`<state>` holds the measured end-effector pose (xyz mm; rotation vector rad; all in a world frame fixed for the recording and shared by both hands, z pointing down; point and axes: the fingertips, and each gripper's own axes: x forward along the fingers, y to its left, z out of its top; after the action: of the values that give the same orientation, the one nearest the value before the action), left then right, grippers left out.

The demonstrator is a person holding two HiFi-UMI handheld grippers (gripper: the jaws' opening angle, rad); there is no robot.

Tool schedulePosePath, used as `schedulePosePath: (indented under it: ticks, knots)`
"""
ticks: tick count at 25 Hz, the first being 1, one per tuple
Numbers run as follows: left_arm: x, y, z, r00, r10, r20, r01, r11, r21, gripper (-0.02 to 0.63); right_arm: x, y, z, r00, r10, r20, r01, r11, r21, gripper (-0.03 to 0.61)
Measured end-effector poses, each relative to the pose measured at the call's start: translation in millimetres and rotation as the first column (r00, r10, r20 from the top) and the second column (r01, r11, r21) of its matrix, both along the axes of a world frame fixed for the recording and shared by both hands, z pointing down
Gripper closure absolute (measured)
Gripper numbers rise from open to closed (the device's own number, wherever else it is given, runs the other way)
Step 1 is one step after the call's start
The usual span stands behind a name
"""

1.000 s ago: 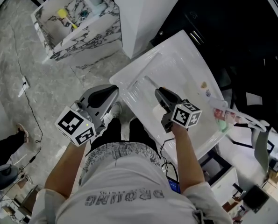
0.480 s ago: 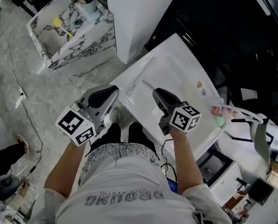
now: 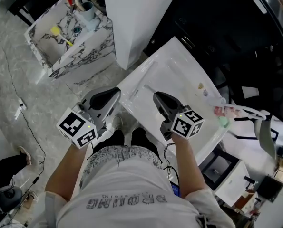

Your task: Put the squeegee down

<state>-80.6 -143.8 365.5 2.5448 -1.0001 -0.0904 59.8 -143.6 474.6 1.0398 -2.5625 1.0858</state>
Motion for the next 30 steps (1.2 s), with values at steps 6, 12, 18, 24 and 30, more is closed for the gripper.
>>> schedulePosePath:
  ticks: [6,12,18,24,30]
  knots:
    - [-2.1,-5.2,-6.2,1.0,0.014,-0.013,-0.014,1.0,0.006,0.577,-6.2,1.0,-13.8,1.0,0.003,-0.018,-0.002,0.999,0.034,0.549]
    - [-1.1,-9.5,-11.8,0.999,0.026,-0.023,-0.025,0.999,0.03,0.577,-10.5,1.8,-27.5,0.999,-0.01,-0.04,0.013,0.998,0.069,0.568]
    - [1.1,-11.6,-18.5,0.999,0.025,-0.028,-0.024,0.999,0.035,0.577,-13.9,3.5,-38.2,0.999,-0.026,-0.048,0.03,0.995,0.091,0.571]
    - [2.5,-12.1,-22.8,0.999,0.023,-0.031,-0.022,0.999,0.046,0.577,-14.6,4.0,-47.1,0.999,-0.028,-0.034,0.031,0.994,0.101,0.572]
    - [5.9,-11.6,-24.8,0.999,0.022,-0.033,-0.021,0.999,0.05,0.577,-18.3,6.2,-60.9,0.998,-0.049,-0.025,0.052,0.989,0.137,0.572]
